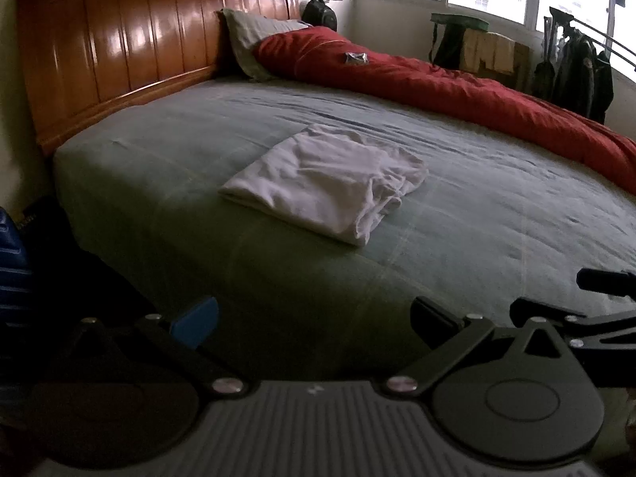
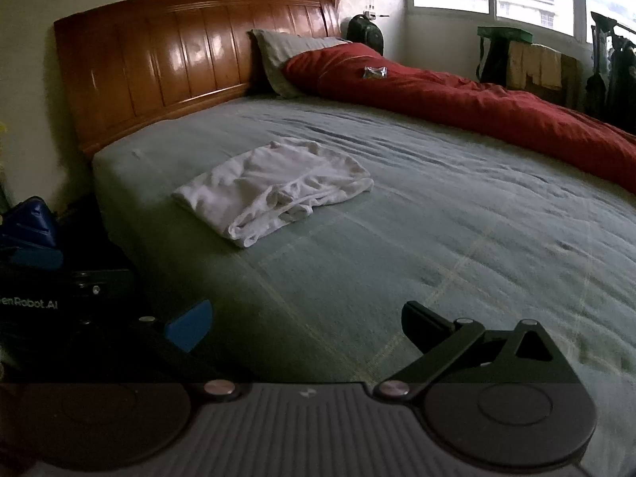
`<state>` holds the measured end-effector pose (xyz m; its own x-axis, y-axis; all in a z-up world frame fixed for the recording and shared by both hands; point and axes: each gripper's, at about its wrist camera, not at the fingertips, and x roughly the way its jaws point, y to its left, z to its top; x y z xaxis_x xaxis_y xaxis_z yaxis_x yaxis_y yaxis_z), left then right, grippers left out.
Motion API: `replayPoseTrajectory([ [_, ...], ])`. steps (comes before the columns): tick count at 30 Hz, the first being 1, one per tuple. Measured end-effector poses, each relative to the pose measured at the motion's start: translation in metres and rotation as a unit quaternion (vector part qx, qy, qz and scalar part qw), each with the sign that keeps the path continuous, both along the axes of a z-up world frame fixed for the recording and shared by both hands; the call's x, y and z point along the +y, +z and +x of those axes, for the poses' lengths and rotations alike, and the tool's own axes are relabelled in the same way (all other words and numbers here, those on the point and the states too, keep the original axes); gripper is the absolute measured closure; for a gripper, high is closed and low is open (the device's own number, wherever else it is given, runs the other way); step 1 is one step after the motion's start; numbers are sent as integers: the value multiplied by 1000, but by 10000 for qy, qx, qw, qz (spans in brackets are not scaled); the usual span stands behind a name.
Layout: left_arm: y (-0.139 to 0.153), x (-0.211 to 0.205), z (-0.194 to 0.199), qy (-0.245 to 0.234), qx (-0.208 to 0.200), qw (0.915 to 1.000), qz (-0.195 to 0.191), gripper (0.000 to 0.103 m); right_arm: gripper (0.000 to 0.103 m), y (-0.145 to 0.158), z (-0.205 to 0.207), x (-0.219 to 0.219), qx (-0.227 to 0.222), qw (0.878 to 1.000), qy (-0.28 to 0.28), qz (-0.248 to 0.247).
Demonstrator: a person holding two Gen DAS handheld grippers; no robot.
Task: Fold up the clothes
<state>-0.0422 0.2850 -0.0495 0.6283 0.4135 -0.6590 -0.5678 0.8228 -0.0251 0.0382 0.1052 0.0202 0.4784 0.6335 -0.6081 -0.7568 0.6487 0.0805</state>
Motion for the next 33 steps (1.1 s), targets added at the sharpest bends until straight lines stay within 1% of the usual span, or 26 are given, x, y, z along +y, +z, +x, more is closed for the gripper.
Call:
replayPoseTrajectory([
  [13, -2, -2, 3, 5, 158, 9999, 37, 1, 0, -1, 3, 2, 54, 9999, -89, -110],
  [16, -3, -2, 4, 14, 202, 9998, 71, 1, 0, -1, 4, 0, 65, 9999, -130, -73],
  [33, -5, 0, 4, 36, 250, 9997, 17, 1, 0, -2, 4, 1, 84, 9998, -109, -108],
])
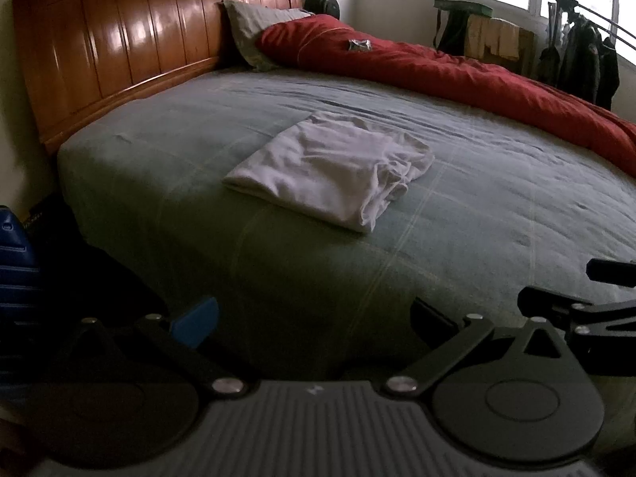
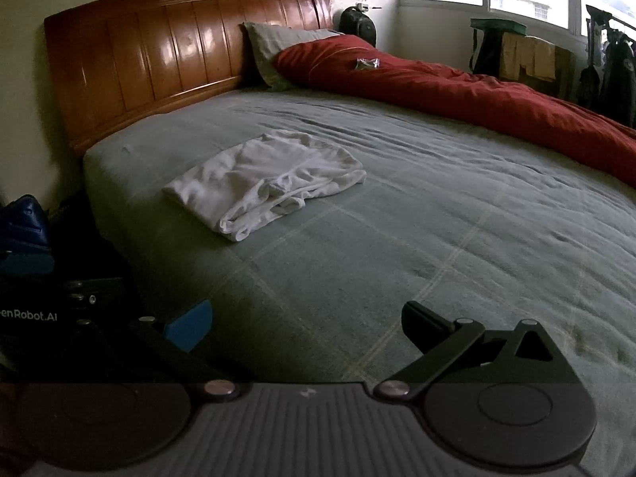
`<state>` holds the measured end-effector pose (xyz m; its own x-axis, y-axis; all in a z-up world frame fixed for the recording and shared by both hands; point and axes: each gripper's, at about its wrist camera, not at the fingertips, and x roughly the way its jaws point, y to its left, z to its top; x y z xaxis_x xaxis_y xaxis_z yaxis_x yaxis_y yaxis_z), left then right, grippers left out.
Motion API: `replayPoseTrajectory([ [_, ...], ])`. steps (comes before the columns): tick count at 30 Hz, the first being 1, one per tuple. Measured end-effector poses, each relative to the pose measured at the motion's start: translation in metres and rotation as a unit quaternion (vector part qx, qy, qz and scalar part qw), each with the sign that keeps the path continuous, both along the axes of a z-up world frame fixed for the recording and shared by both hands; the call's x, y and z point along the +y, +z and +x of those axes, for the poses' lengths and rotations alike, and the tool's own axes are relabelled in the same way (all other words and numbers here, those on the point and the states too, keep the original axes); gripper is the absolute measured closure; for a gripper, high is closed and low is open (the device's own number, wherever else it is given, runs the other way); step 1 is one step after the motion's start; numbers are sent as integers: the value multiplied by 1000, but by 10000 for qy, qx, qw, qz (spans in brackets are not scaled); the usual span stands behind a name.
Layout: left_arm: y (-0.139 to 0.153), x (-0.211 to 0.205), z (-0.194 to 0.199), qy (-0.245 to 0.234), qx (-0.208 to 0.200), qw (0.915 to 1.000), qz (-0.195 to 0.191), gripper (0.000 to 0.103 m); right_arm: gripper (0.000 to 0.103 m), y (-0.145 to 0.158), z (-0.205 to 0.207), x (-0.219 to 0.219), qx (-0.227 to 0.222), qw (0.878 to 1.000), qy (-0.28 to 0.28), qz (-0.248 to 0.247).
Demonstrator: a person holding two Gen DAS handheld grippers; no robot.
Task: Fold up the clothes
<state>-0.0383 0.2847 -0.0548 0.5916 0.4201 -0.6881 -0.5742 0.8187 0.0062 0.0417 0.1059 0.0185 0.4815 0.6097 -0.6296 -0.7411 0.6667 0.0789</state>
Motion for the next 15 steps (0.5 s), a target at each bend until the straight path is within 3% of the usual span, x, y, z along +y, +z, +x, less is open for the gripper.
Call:
replayPoseTrajectory([
  [15, -2, -1, 2, -23, 15, 10000, -7, 1, 0, -2, 1, 2, 31, 10000, 17, -54],
])
